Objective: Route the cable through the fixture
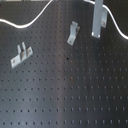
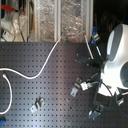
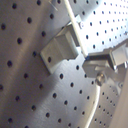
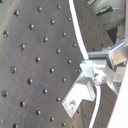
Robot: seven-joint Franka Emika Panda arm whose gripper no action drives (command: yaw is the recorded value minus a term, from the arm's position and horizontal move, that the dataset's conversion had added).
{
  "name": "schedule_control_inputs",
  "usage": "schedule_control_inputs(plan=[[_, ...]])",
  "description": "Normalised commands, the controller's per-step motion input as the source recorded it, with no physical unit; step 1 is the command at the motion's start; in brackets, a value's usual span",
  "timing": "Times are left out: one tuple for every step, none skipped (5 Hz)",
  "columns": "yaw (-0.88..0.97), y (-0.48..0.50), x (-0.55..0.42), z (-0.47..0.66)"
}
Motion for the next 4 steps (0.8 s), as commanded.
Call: schedule_control_inputs(plan=[[-0.07, 0.04, 0.016, 0.46], [-0.07, 0.11, -0.08, 0.69], [-0.03, 0.132, -0.159, 0.67], [0.0, 0.095, -0.251, 0.58]])
